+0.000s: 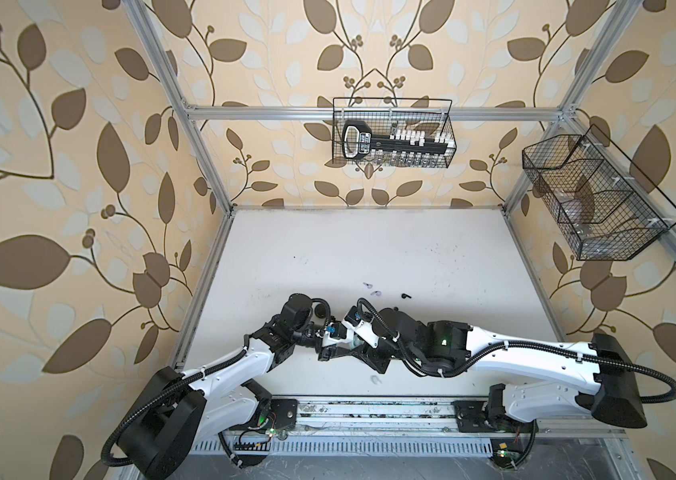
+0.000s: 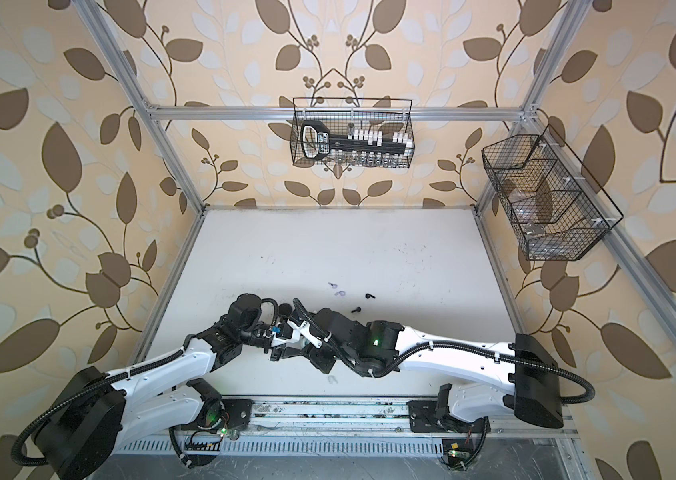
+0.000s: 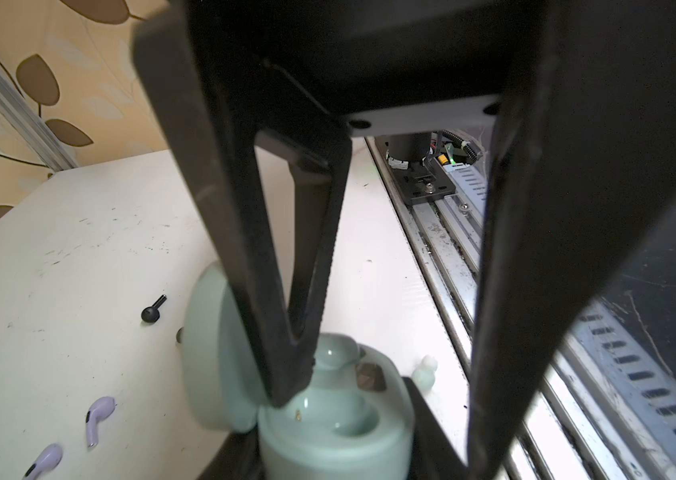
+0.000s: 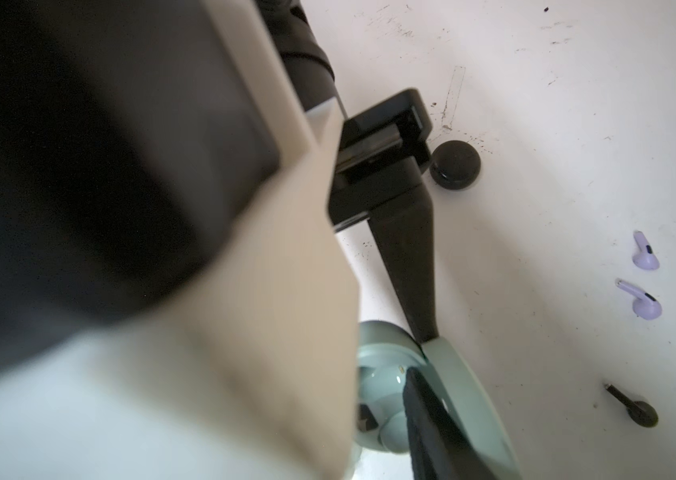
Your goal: Insert the wireless bluetooth earbuds into the charging case
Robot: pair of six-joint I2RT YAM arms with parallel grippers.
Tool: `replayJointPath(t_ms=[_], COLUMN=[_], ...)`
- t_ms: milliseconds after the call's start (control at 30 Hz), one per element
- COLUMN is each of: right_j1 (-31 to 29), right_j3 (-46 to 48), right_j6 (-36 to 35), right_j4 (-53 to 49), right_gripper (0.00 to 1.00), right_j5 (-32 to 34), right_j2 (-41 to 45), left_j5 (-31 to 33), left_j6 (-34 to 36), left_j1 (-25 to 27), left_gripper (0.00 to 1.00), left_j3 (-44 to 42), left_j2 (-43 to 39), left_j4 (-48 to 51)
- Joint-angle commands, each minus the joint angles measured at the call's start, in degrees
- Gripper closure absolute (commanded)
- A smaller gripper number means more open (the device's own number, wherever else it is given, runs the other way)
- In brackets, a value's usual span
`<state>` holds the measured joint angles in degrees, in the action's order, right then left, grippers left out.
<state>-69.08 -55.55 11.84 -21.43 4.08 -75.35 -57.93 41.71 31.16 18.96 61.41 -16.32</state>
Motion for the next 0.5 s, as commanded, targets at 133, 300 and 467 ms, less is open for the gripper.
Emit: replayJointPath(t_ms=[133,300,467], right_j1=[2.7,4.9,6.0], right_j3=[1.0,3.6,5.5], right_j6=[1.6,2.7,5.1], right_j4=[1.5,3.8,4.1], right_gripper=[0.47,0.37,0.27], right_j5=[2.3,1.1,2.4], right_j2=[3.2,8.7,14.0], left_j5=[0.9,6.6,12.1], left_j6=[-4.0,-8.2,-11.8], left_j1=[0.8,0.8,0.8], left_gripper=[1.00,1.00,1.00], left_j3=[-0.6,-1.1,-1.2], left_j2=[0.3,1.9,2.8], left_j4=[-8.9,-13.8,-17.3])
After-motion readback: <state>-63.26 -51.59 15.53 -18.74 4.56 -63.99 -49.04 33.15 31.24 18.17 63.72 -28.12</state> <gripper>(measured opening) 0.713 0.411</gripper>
